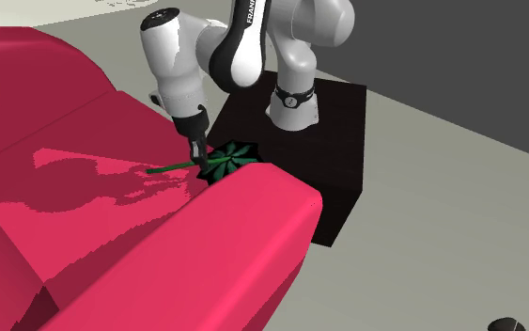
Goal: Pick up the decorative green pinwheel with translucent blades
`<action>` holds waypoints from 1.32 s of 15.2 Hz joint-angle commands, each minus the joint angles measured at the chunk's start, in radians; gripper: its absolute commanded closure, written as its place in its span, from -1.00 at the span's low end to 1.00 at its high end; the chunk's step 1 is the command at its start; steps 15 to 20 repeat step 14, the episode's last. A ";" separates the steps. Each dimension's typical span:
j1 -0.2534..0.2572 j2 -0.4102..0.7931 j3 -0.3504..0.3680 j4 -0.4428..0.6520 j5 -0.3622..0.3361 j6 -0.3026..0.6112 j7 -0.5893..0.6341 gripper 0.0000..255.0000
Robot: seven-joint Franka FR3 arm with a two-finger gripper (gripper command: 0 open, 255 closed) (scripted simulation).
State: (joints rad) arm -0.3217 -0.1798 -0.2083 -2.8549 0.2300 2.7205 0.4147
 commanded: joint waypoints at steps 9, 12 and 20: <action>-0.056 -0.165 0.033 0.022 -0.103 -0.182 0.089 1.00; -0.066 -0.208 0.041 0.035 -0.120 -0.238 0.105 1.00; -0.067 -0.211 0.041 0.036 -0.120 -0.241 0.106 1.00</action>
